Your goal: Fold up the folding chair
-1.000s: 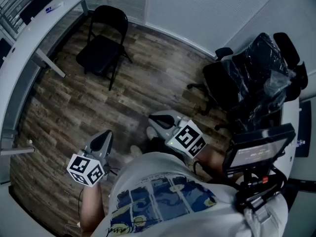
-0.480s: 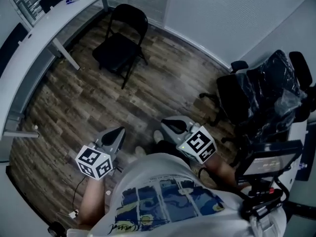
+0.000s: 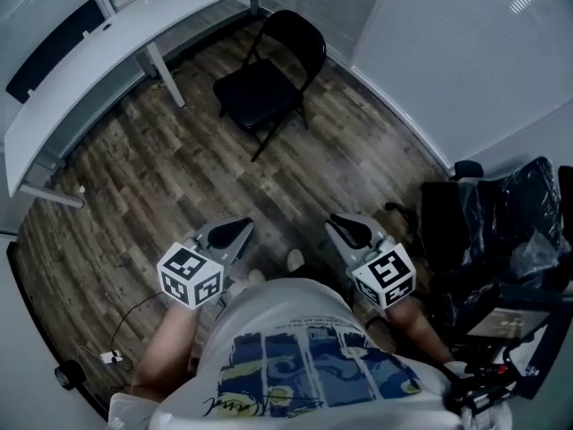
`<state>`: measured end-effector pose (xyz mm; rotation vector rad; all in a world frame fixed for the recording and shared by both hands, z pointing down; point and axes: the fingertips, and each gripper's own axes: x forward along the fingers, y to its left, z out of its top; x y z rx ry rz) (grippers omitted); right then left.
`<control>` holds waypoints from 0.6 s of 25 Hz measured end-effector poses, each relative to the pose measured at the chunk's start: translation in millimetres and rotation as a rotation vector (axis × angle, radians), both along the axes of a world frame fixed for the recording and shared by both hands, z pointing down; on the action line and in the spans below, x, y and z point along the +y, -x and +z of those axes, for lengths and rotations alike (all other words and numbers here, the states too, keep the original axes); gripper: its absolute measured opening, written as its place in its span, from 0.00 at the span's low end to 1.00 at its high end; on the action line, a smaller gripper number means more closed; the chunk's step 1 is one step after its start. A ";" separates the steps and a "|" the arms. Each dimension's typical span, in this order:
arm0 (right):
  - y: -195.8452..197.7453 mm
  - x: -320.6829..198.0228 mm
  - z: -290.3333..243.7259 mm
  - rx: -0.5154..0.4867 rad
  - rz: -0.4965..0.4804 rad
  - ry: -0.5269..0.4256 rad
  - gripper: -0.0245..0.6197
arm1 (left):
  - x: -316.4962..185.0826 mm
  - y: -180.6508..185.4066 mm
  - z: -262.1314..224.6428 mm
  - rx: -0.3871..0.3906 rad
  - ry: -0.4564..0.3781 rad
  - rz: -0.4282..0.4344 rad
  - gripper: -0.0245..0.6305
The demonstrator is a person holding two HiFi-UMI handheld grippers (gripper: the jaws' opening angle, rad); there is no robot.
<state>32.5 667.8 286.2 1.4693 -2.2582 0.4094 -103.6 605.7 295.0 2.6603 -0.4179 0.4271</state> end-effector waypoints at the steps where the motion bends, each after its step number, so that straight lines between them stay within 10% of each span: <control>1: -4.1 -3.0 -0.6 0.002 -0.002 -0.003 0.09 | -3.9 -1.5 -0.2 0.001 0.001 -0.012 0.06; 15: -74.4 -48.9 4.2 -0.005 -0.083 -0.011 0.15 | -42.3 -61.5 -1.3 -0.014 -0.008 -0.129 0.12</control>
